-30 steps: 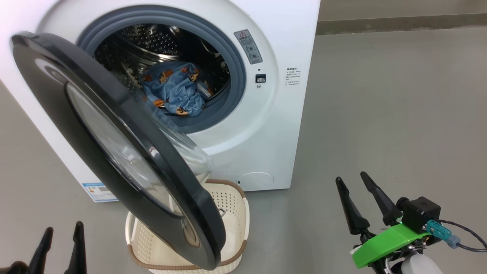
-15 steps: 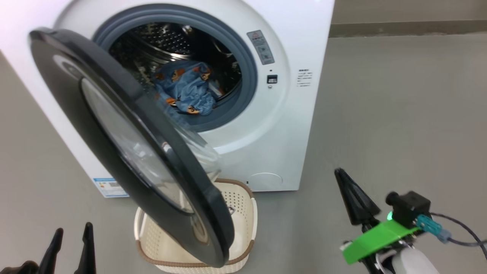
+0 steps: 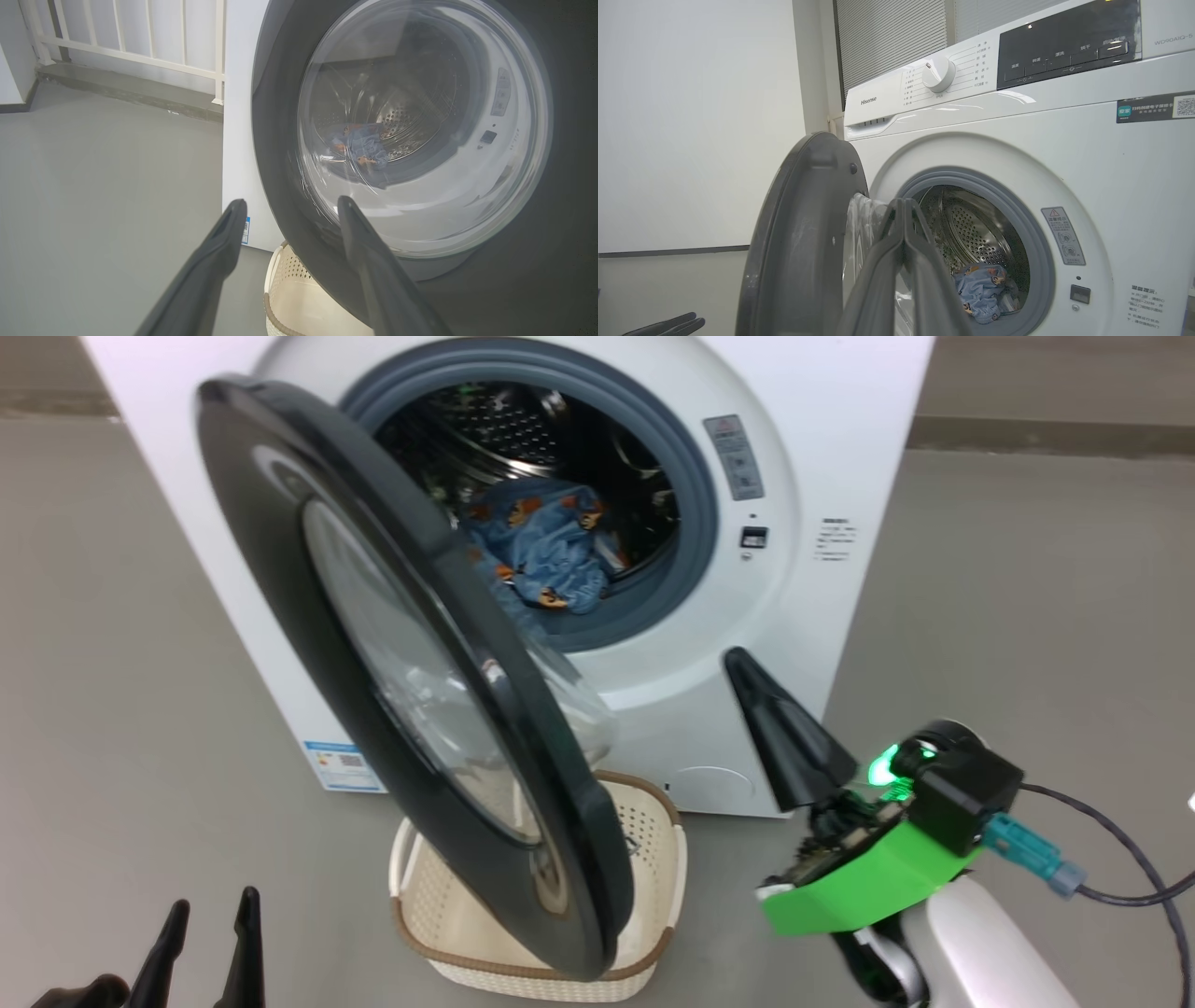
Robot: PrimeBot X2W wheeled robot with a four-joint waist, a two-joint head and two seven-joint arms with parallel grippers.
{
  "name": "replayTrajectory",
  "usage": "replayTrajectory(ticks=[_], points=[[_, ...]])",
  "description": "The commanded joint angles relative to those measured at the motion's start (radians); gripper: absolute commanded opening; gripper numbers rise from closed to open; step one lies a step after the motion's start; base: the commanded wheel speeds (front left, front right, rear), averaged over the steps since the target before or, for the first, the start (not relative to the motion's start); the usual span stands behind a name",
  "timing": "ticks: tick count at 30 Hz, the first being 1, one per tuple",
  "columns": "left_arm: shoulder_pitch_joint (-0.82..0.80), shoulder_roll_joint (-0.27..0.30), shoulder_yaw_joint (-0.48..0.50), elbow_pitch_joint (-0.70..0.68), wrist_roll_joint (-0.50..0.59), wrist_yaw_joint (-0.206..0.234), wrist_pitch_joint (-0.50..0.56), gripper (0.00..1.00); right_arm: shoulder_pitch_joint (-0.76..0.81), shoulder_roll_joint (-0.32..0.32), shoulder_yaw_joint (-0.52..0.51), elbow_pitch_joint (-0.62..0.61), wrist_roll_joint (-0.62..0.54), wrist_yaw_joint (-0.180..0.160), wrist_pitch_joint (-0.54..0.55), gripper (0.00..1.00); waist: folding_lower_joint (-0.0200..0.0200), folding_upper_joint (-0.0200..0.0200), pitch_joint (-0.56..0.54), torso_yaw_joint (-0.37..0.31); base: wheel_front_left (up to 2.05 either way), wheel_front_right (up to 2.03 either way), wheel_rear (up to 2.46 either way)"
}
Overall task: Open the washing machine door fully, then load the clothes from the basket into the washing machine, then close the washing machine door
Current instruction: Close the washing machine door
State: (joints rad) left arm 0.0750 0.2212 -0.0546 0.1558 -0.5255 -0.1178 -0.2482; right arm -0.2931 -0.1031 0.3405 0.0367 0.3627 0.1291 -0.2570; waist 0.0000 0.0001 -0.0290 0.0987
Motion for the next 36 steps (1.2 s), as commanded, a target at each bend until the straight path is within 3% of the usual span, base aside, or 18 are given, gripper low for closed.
replayTrajectory(ticks=[1,8,16,22,26,36], points=[[-0.064,0.015,0.032,-0.015,-0.005,0.002,-0.012,1.00,-0.044,0.015,0.044,-0.047,-0.001,0.002,-0.005,0.00,0.0000,-0.0001,-0.008,0.030,0.00,0.00,0.00],[-0.072,0.011,0.015,-0.006,-0.006,0.002,-0.011,1.00,-0.081,0.031,0.150,-0.123,0.015,0.002,-0.005,0.00,0.0000,-0.0001,-0.015,0.095,0.00,0.00,0.00],[-0.080,0.002,-0.002,0.011,-0.014,0.000,-0.011,1.00,-0.081,0.006,0.299,-0.107,0.057,0.002,-0.005,0.00,0.0000,-0.0001,-0.016,0.163,0.00,0.00,0.00],[-0.079,0.005,0.001,0.018,-0.018,-0.001,-0.012,1.00,-0.072,-0.028,0.384,-0.052,0.079,0.002,-0.005,0.00,0.0000,-0.0001,-0.013,0.180,0.00,0.00,0.00],[-0.082,0.006,0.004,0.021,-0.023,-0.002,-0.012,1.00,-0.050,-0.065,0.432,0.056,0.106,0.002,-0.005,0.00,0.0000,-0.0001,-0.010,0.190,0.00,0.00,0.00],[-0.086,0.009,0.012,0.025,-0.033,-0.004,-0.013,1.00,-0.048,-0.069,0.437,0.239,0.161,0.002,-0.005,0.00,0.0000,-0.0001,0.006,0.184,0.00,0.00,0.00]])
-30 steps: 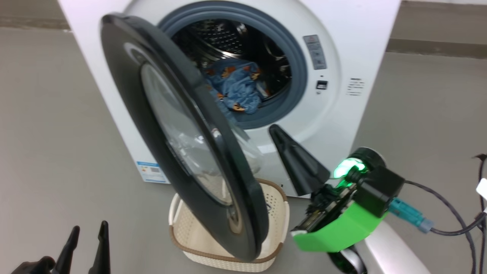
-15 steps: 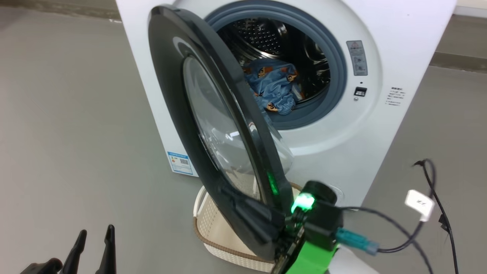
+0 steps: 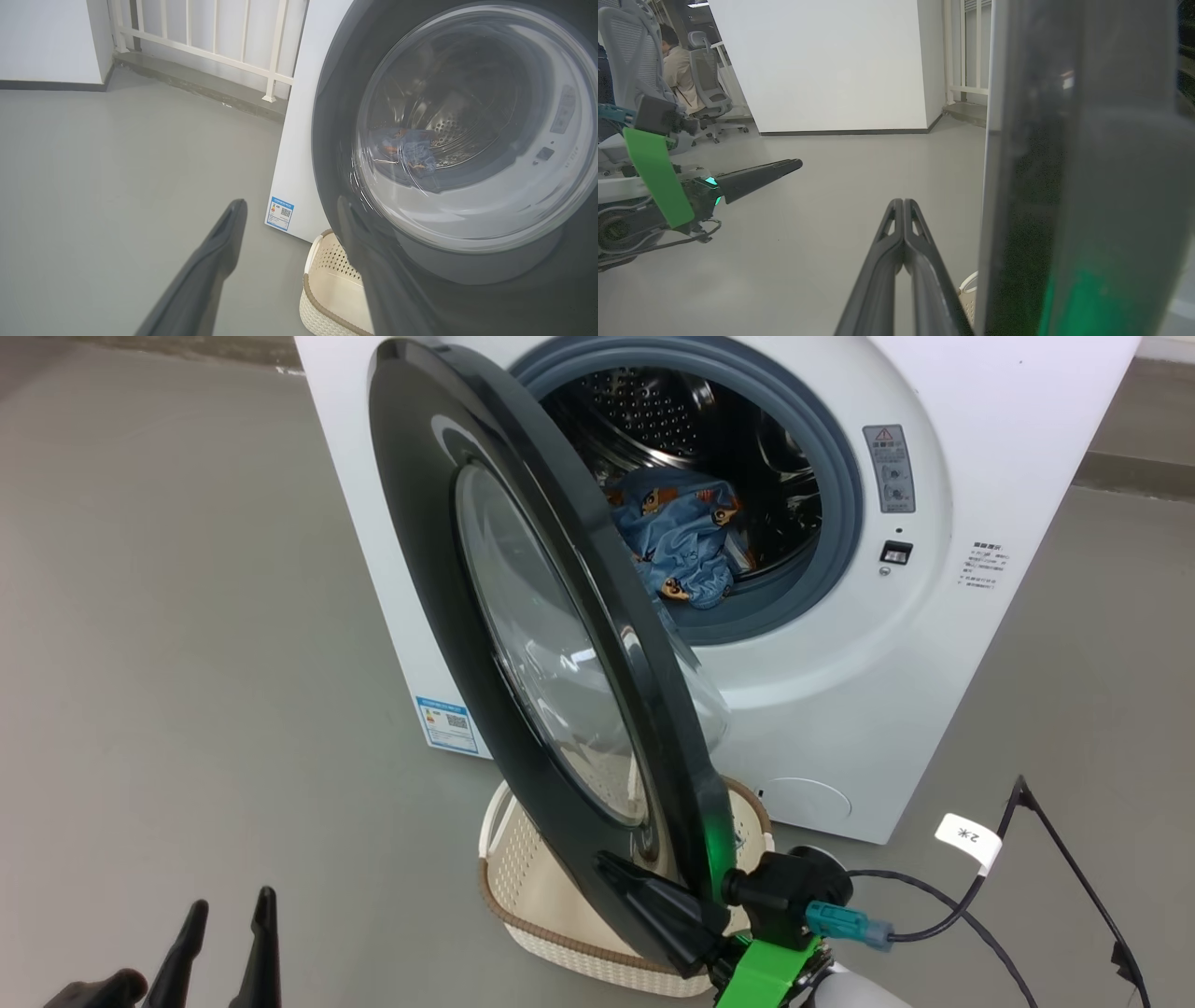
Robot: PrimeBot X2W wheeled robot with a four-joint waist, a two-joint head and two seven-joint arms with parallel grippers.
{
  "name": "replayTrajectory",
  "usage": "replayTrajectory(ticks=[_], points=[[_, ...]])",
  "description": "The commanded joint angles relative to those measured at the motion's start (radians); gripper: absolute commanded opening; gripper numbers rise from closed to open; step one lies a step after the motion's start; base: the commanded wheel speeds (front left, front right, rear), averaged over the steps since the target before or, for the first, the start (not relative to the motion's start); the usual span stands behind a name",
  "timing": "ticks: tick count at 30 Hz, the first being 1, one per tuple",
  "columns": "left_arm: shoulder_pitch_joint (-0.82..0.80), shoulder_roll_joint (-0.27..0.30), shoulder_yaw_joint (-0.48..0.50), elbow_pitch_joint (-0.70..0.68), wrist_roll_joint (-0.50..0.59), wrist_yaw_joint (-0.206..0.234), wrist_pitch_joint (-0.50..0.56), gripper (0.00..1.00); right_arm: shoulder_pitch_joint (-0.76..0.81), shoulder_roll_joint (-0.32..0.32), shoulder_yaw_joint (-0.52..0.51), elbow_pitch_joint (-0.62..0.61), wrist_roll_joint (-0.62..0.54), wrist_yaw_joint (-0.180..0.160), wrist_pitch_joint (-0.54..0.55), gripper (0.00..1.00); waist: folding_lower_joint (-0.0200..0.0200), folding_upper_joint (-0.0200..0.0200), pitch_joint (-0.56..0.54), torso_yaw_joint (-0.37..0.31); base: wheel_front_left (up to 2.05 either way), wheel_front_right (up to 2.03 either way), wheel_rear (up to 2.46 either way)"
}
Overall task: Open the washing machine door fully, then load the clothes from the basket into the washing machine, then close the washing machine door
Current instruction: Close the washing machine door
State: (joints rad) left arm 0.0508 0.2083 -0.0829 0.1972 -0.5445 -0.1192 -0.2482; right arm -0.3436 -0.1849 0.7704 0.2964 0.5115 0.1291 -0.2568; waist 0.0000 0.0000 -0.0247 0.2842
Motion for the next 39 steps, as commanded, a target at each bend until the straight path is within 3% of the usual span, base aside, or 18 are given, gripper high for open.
replayTrajectory(ticks=[1,7,18,28,39], points=[[-0.063,0.022,0.040,-0.016,-0.015,-0.003,-0.013,1.00,0.000,0.013,0.005,-0.008,0.015,0.002,-0.005,0.00,0.0000,0.0000,0.004,-0.002,0.00,0.00,0.00],[-0.071,0.029,0.044,-0.020,-0.021,-0.005,-0.013,1.00,-0.010,0.004,-0.060,0.037,0.009,0.002,-0.005,0.00,0.0000,0.0000,0.029,-0.012,0.00,0.00,0.00],[-0.098,0.050,0.050,-0.028,-0.054,-0.010,-0.013,1.00,-0.040,-0.005,-0.295,0.075,-0.067,0.002,-0.005,0.00,0.0000,0.0000,0.104,-0.031,0.00,0.00,0.00],[-0.141,0.084,0.037,-0.042,-0.084,-0.011,-0.013,1.00,-0.169,-0.001,-0.434,0.166,-0.127,0.002,-0.005,0.00,0.0000,0.0000,0.199,-0.032,0.00,0.00,0.00],[-0.200,0.117,0.023,-0.060,-0.134,-0.011,-0.013,1.00,-0.322,-0.005,-0.602,0.169,-0.200,0.002,-0.005,0.00,0.0000,0.0000,0.334,-0.005,0.00,0.00,0.00]])
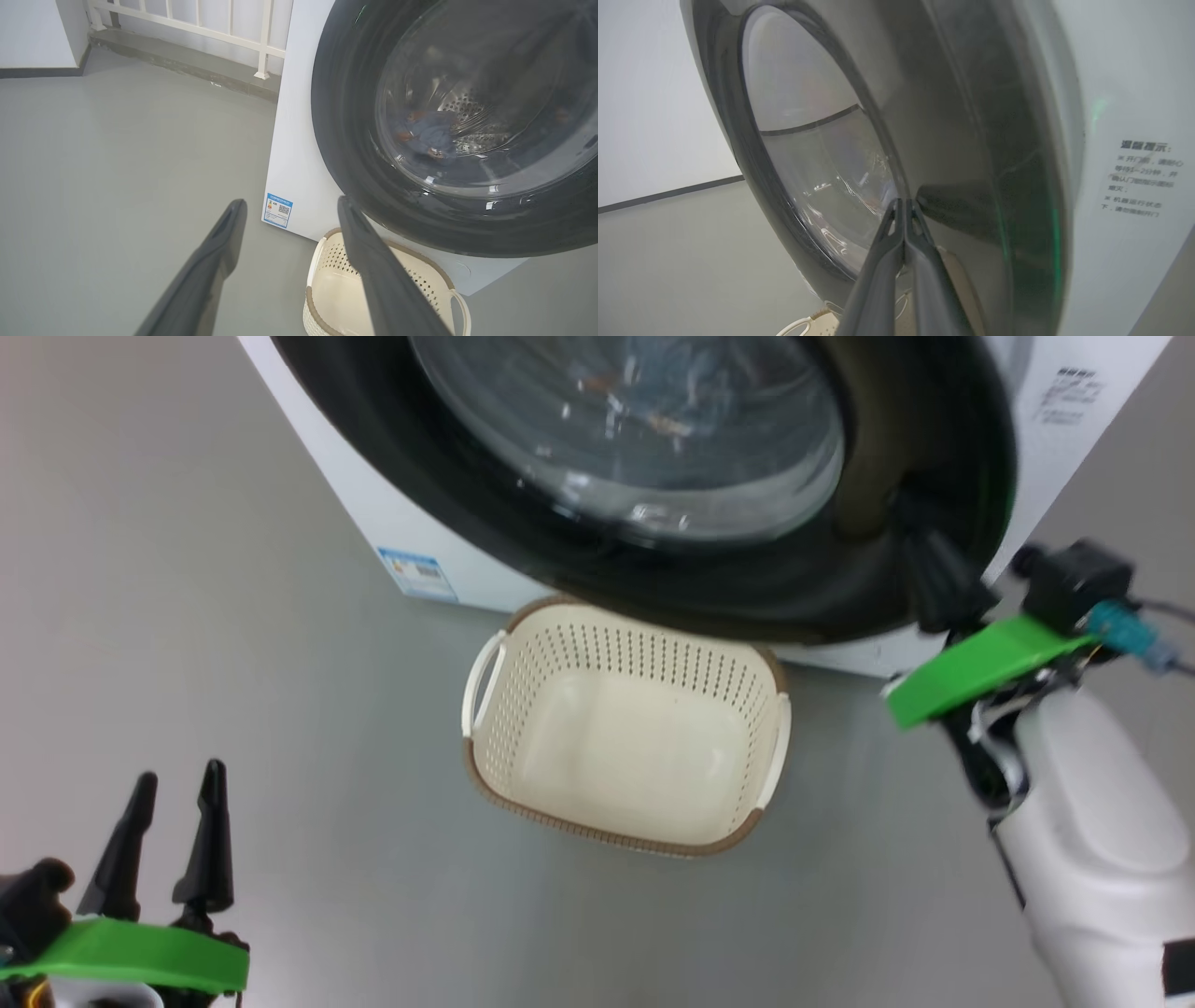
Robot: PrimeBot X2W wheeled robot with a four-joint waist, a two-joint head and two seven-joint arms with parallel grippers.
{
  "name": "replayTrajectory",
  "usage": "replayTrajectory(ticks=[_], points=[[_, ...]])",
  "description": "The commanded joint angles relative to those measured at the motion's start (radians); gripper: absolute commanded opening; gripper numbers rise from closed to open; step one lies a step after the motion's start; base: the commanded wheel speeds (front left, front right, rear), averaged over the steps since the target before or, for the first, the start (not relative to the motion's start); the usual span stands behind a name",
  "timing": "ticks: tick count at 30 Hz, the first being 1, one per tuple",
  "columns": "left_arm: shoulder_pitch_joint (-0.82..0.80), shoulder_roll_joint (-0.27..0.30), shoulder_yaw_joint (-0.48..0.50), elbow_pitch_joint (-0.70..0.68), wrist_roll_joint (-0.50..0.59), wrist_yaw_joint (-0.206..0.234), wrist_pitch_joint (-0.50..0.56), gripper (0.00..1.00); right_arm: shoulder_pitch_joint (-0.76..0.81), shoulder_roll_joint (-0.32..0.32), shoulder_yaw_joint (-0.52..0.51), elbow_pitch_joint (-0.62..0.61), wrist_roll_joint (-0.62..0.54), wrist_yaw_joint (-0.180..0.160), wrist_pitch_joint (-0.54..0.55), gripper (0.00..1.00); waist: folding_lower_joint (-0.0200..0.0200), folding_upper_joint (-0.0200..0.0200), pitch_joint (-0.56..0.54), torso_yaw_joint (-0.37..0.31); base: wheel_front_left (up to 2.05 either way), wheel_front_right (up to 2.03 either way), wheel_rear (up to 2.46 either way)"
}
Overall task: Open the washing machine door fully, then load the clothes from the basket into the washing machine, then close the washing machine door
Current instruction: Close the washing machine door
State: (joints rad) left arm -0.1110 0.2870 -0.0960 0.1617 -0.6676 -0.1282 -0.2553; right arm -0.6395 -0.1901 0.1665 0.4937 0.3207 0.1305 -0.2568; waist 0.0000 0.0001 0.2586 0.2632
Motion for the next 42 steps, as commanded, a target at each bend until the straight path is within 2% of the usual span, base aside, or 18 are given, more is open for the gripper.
replayTrajectory(ticks=[1,8,16,30,31,32,33,42], points=[[-0.044,0.041,0.036,-0.025,-0.015,-0.002,-0.006,1.00,-0.040,0.001,-0.013,-0.031,-0.021,0.000,-0.005,0.00,0.0000,-0.0001,0.062,0.018,0.00,0.00,0.00],[-0.086,0.055,0.033,-0.031,-0.040,-0.002,-0.006,1.00,-0.160,-0.013,-0.069,-0.026,-0.089,0.000,-0.005,0.00,0.0000,-0.0001,0.128,0.034,0.00,0.00,0.00],[-0.112,0.054,0.026,-0.024,-0.054,-0.002,-0.006,1.00,-0.260,-0.033,-0.106,0.005,-0.126,0.000,-0.005,0.00,0.0000,-0.0001,0.142,0.044,0.00,0.00,0.00],[-0.100,0.049,0.024,-0.016,-0.039,-0.002,-0.006,1.00,-0.199,-0.012,-0.104,0.030,-0.129,0.000,-0.005,0.02,0.0000,-0.0001,0.072,0.018,0.00,0.00,0.00],[-0.099,0.048,0.024,-0.017,-0.036,-0.002,-0.006,1.00,-0.187,-0.011,-0.102,0.028,-0.125,0.000,-0.005,0.29,0.0000,-0.0001,0.062,0.014,0.00,0.00,0.00],[-0.097,0.048,0.023,-0.017,-0.033,-0.002,-0.006,1.00,-0.172,-0.010,-0.099,0.023,-0.121,0.000,-0.005,0.92,0.0000,-0.0001,0.050,0.009,0.00,0.00,0.00],[-0.094,0.048,0.023,-0.018,-0.029,-0.002,-0.006,1.00,-0.156,-0.008,-0.096,0.017,-0.116,0.000,-0.005,1.00,0.0000,-0.0001,0.038,0.003,0.00,0.00,0.00],[-0.060,0.054,0.015,-0.022,0.005,-0.002,-0.006,1.00,-0.018,0.011,-0.032,-0.029,-0.066,0.000,-0.005,1.00,0.0000,-0.0001,-0.063,-0.070,0.00,0.00,0.00]])
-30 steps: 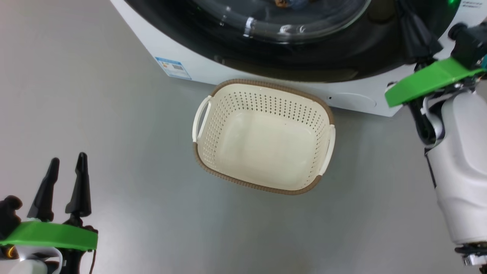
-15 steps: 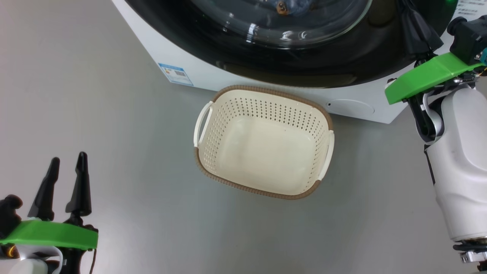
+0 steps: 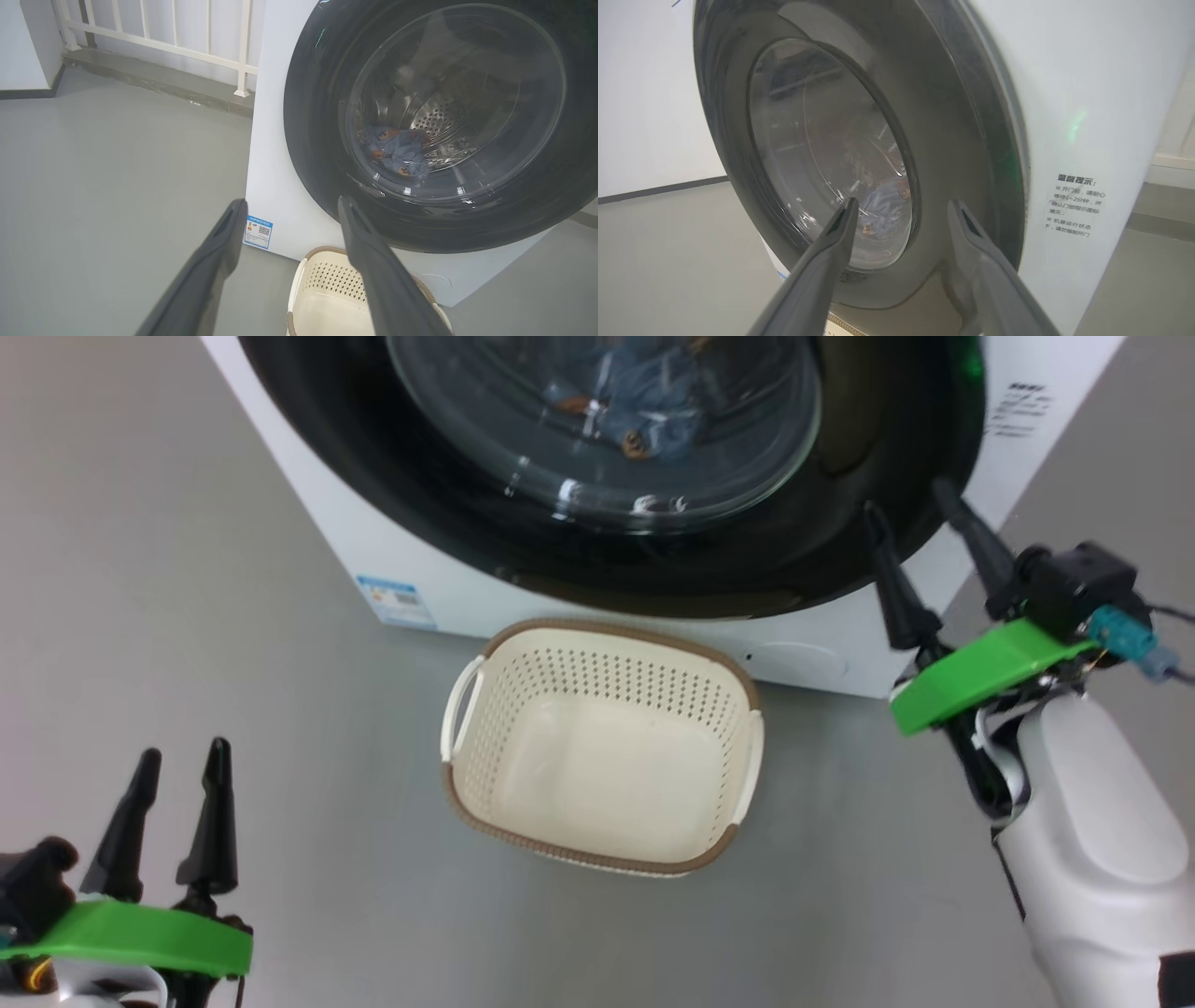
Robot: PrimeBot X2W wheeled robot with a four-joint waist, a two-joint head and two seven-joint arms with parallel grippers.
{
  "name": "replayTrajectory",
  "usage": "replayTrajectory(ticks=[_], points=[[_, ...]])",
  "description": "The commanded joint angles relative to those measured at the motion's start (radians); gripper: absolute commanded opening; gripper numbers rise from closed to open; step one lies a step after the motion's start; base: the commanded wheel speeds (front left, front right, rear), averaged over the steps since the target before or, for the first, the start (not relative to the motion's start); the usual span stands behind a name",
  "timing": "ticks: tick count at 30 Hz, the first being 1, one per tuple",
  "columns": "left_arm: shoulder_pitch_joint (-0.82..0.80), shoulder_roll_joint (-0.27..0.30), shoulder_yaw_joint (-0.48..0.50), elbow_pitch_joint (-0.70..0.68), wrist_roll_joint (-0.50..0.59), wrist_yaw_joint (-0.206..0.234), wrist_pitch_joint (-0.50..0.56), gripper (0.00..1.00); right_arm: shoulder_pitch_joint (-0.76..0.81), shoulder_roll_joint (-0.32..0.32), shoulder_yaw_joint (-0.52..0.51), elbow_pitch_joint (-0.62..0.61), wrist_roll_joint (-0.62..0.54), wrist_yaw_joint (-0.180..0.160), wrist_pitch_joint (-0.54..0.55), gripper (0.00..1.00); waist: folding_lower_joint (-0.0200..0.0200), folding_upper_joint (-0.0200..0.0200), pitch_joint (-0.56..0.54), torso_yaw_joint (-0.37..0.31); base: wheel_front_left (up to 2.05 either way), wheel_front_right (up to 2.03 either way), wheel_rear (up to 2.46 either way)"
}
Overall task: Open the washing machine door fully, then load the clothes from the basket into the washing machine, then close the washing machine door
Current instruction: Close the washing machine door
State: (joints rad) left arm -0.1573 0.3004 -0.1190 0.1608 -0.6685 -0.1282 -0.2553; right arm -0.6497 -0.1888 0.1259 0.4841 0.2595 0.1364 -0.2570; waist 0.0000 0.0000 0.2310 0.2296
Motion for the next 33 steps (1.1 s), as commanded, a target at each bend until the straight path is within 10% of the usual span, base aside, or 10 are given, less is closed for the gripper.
replayTrajectory(ticks=[1,33], points=[[-0.004,0.040,0.037,-0.024,0.015,-0.002,-0.006,1.00,0.025,0.011,0.029,-0.034,0.013,-0.006,-0.005,1.00,0.0000,0.0000,-0.060,-0.058,0.00,0.00,0.00],[0.114,-0.021,0.059,-0.016,0.073,0.002,-0.006,1.00,0.400,-0.012,0.064,-0.228,0.115,-0.006,-0.005,1.00,0.0000,0.0000,-0.233,-0.294,0.00,0.00,0.00]])
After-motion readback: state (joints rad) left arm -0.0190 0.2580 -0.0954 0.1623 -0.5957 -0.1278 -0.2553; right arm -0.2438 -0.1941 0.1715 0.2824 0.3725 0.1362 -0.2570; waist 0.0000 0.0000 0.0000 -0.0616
